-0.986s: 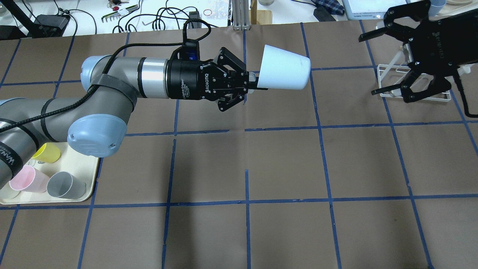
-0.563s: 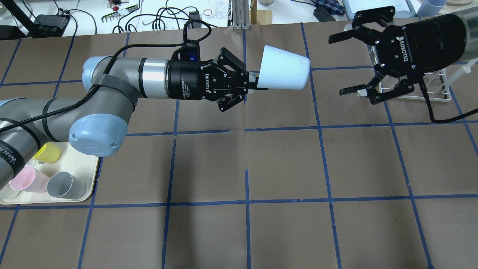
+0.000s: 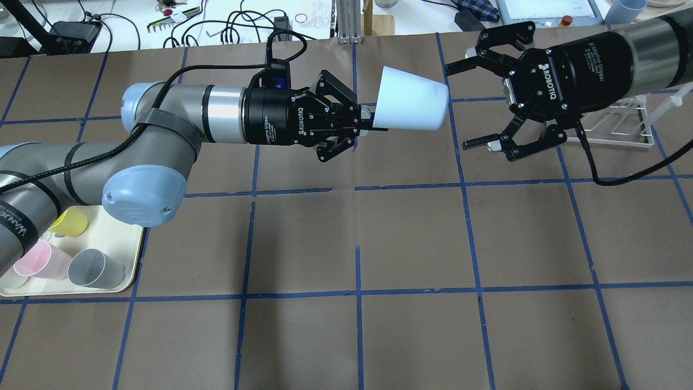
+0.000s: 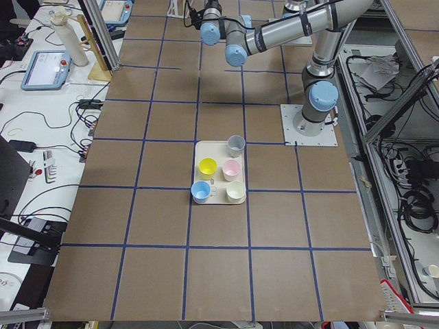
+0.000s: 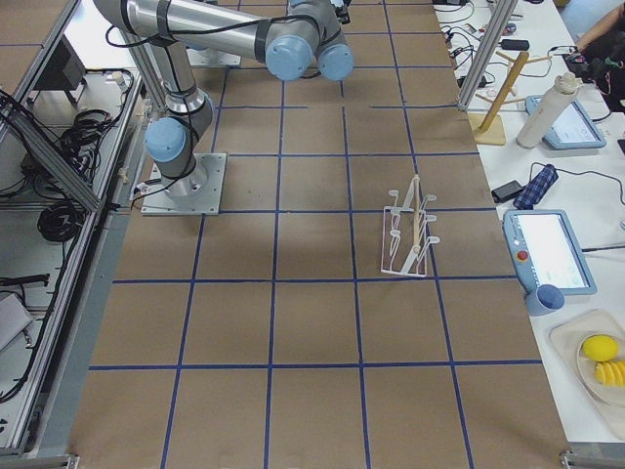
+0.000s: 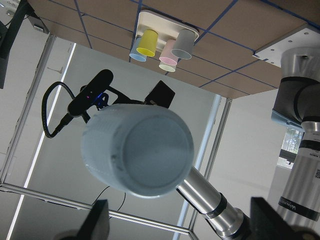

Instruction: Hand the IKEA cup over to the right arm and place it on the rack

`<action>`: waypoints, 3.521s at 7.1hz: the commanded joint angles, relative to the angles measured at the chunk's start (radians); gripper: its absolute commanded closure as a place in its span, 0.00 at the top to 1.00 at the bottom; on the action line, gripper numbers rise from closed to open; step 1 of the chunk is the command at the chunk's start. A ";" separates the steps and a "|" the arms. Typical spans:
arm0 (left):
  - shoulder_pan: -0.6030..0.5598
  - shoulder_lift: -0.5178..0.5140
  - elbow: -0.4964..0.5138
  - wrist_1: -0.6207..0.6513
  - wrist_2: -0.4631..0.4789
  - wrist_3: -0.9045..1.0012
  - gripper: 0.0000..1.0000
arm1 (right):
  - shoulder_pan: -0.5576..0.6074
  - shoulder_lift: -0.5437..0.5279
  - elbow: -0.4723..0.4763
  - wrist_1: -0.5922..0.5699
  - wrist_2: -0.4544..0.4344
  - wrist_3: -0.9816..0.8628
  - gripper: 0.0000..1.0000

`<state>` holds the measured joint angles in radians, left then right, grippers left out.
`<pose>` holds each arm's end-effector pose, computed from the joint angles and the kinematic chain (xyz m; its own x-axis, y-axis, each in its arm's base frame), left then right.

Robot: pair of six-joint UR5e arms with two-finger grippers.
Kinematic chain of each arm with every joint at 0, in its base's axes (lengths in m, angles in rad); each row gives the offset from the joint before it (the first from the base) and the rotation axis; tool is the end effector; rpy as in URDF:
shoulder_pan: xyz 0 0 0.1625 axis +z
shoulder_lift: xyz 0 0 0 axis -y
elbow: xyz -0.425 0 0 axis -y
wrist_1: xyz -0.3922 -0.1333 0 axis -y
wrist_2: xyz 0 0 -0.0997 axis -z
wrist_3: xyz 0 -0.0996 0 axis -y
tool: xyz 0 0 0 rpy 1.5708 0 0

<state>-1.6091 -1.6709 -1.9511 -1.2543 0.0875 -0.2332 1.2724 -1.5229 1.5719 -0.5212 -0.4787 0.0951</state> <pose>-0.2510 -0.4780 0.3793 -0.0997 -0.3826 0.9185 0.0151 0.9224 0.3859 0.0894 -0.4633 0.4581 -0.1942 0.9282 -0.3173 0.1529 0.3482 0.9249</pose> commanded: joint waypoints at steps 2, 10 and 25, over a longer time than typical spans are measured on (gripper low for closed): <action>0.000 0.000 0.000 0.001 -0.023 0.000 0.00 | 0.018 0.033 0.011 -0.010 0.000 0.000 1.00; 0.000 0.008 0.001 0.001 -0.023 0.000 0.00 | 0.013 0.073 0.013 -0.023 0.146 0.054 1.00; 0.000 0.013 0.001 0.001 -0.023 0.000 0.00 | 0.021 0.055 0.053 0.089 0.152 0.052 0.78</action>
<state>-1.6091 -1.6575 -1.9499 -1.2533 0.0644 -0.2332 1.2929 -1.4671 1.6257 -0.4326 -0.3269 0.1473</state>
